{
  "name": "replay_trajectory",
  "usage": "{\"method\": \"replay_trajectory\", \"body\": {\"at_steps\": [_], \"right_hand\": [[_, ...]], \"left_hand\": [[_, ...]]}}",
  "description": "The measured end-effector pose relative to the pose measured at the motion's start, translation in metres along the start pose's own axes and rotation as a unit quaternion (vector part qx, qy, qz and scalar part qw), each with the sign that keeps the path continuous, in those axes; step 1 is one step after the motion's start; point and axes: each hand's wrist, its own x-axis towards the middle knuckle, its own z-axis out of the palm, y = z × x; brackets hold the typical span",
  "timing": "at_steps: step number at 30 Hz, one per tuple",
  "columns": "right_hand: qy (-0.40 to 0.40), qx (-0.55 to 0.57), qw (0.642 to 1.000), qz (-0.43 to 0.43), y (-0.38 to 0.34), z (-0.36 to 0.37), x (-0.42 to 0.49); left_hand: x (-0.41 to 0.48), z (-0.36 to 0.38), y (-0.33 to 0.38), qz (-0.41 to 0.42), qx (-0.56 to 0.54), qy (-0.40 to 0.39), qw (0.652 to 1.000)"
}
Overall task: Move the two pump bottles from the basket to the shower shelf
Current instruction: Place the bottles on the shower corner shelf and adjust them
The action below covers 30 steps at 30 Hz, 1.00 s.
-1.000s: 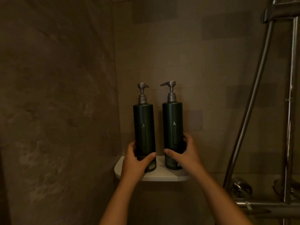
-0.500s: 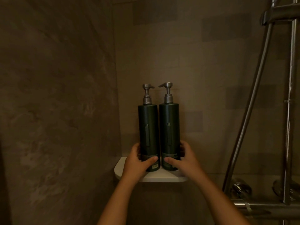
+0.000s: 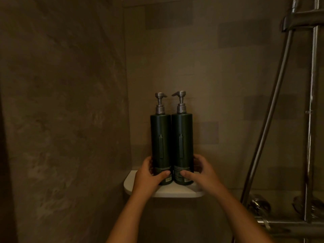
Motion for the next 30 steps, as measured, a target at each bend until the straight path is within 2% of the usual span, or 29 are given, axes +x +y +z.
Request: {"method": "replay_trajectory", "body": {"at_steps": [14, 22, 30], "right_hand": [[0.008, -0.004, 1.0, 0.006, -0.001, 0.0, 0.017], [0.034, -0.027, 0.999, -0.01, 0.002, 0.001, 0.021], [0.024, -0.037, 0.999, -0.03, 0.0, 0.001, 0.021]], "left_hand": [[0.019, 0.005, 0.003, -0.01, 0.018, 0.007, 1.0], [0.026, 0.008, -0.002, -0.004, 0.024, 0.018, 1.0], [0.027, 0.01, -0.004, 0.003, 0.027, 0.017, 0.999]]}}
